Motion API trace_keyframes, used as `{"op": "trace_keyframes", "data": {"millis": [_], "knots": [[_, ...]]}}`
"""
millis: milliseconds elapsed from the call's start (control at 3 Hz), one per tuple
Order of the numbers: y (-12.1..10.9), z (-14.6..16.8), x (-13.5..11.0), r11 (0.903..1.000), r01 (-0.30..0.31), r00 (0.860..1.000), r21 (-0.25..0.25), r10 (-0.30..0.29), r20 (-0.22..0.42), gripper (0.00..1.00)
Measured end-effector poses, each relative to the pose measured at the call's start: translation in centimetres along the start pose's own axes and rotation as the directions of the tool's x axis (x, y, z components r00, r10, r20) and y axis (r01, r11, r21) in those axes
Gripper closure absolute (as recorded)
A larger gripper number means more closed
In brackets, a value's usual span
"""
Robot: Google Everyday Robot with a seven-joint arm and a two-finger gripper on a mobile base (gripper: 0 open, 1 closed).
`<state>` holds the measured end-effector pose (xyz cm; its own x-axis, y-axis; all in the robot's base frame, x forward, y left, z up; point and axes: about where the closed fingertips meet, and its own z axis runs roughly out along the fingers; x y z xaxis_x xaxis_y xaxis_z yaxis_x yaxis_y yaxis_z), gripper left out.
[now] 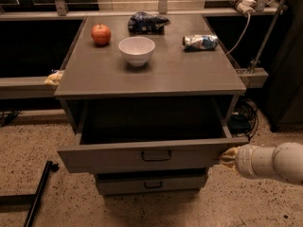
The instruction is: Close top drawer
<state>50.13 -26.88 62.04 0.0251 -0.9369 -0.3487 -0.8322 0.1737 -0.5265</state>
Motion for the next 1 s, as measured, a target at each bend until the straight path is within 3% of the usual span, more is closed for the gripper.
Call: {"op": "trace_keyframes", "data": {"millis": [333,667,1000], "knots": [[-1.4,1.9,-1.2,0.9995,-0.025,0.993,-0.017,0.026,0.117,1.00],[-2.6,3.8,-2.1,0.9986,-0.028,0.980,-0.045,0.036,0.194,1.00],[-4.3,5.8,-2.2,0.9990,-0.011,0.974,-0.043,0.021,0.227,1.00]]}}
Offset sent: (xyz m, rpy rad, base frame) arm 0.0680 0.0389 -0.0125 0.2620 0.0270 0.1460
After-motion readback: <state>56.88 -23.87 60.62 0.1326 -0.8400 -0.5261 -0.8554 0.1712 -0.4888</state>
